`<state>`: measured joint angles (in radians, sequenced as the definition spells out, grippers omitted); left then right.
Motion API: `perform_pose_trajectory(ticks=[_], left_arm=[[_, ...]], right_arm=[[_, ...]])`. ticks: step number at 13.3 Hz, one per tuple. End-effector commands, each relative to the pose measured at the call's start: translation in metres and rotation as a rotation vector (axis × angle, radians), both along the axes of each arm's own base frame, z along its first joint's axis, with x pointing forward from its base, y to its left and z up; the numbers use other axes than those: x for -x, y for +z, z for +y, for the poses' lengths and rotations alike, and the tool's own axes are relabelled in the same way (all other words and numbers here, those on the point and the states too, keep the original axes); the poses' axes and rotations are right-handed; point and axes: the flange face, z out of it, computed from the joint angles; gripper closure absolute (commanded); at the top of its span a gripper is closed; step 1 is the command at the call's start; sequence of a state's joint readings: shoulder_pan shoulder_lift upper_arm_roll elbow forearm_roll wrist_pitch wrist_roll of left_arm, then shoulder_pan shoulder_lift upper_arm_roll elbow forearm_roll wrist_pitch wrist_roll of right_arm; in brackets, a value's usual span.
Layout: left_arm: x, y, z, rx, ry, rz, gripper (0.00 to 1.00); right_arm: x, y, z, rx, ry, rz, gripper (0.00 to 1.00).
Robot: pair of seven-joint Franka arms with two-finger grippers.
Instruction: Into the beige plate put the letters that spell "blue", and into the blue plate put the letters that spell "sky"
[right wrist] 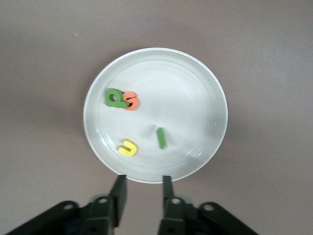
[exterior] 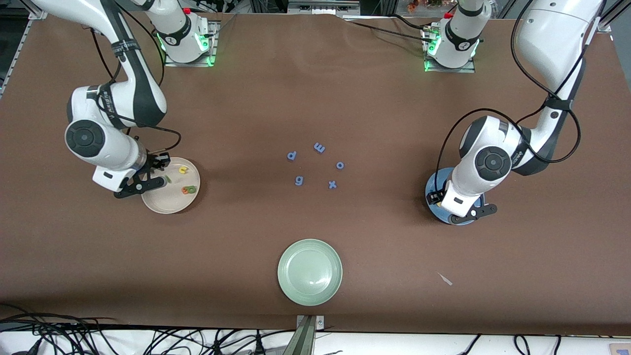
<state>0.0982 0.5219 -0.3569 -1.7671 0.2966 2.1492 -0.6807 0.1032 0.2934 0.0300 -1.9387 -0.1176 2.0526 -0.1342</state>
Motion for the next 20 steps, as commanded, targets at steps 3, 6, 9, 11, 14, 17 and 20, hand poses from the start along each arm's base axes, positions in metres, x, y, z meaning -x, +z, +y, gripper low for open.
perform_pose_trajectory(ticks=[3, 6, 9, 11, 14, 17, 20], left_arm=[[-0.028, 0.092, 0.000, -0.055, -0.123, 0.019, 0.00], [-0.043, 0.149, 0.014, -0.041, -0.209, 0.025, 0.00], [-0.021, 0.209, 0.019, 0.029, -0.243, 0.000, 0.00], [0.010, 0.239, 0.038, 0.085, -0.285, 0.007, 0.00], [0.051, 0.269, 0.075, 0.124, -0.369, -0.014, 0.00], [0.085, 0.305, 0.073, 0.111, -0.404, -0.070, 0.00], [0.080, 0.303, 0.080, 0.099, -0.390, -0.068, 0.00]], right_arm=[[-0.009, 0.066, 0.009, -0.057, -0.035, 0.016, 0.00], [-0.001, 0.114, 0.012, -0.094, -0.052, -0.002, 0.00], [0.002, 0.169, 0.011, -0.100, -0.054, -0.013, 0.00], [0.003, 0.198, 0.001, -0.092, -0.064, -0.029, 0.00], [0.001, 0.200, -0.004, -0.089, -0.068, -0.031, 0.00], [0.001, 0.209, 0.002, -0.087, -0.061, -0.047, 0.00], [0.010, 0.212, 0.012, -0.069, -0.105, -0.013, 0.00]])
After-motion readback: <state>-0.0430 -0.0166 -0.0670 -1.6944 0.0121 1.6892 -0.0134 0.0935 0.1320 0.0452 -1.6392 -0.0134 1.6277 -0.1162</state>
